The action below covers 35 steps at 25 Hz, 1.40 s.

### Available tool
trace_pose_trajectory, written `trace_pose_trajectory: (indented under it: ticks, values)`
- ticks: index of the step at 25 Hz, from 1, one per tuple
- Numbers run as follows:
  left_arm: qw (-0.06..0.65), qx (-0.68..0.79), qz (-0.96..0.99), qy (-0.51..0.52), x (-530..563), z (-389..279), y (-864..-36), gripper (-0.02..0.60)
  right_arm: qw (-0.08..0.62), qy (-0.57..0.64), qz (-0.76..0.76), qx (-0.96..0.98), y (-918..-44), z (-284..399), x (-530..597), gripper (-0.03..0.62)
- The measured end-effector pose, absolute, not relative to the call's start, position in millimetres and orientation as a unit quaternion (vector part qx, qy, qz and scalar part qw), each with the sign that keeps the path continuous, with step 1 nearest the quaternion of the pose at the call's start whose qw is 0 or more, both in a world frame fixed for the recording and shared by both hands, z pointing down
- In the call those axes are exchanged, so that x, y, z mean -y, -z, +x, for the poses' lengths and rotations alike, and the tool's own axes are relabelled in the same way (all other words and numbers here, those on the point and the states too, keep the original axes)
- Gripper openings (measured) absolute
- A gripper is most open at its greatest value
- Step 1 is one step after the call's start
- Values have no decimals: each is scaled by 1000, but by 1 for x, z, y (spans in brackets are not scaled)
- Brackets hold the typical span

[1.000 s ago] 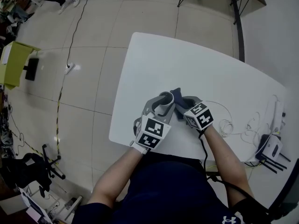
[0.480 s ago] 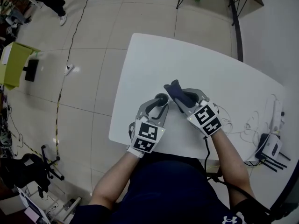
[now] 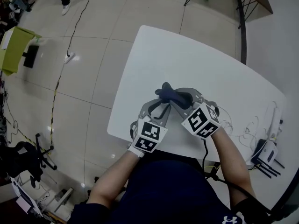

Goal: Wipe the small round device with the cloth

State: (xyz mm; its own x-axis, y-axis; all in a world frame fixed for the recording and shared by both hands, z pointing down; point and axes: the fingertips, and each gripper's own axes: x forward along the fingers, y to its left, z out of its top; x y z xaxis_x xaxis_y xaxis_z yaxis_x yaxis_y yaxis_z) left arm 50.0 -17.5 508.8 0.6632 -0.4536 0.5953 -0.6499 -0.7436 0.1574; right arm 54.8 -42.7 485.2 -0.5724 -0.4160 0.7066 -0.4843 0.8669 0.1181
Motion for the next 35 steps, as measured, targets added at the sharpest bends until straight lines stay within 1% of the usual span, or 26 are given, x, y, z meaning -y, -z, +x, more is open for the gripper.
trace_pose_trajectory:
  ticks: [4,10,13,15,21,23,25,29,32,35]
  values:
    - [182,310,895,-263,17,52,-506,107,359,-109,259,890,-497,71,56,107]
    - [207,318,891,-249,16,50,-505,106,322,-214,243,890,-533,90,65,106]
    - [207,321,890,-249,17,47,-506,100,319,-243,232,886,-554,93,66,106]
    - [207,322,890,-249,17,46,-506,97,339,-240,223,882,-565,91,65,106]
    - [207,323,890,-246,19,46,-505,105,460,-174,190,850,-599,92,57,106]
    - [205,323,891,-245,19,47,-504,113,479,-153,188,844,-599,93,59,107]
    - [205,323,890,-247,18,48,-505,120,478,-149,200,842,-593,96,60,107]
    - [200,325,890,-248,17,45,-504,126,444,-151,242,850,-566,104,61,107]
    - [187,320,893,-254,14,45,-505,126,418,-121,264,861,-531,105,62,107]
    - [174,312,897,-260,11,47,-504,126,400,-81,249,878,-498,92,53,107]
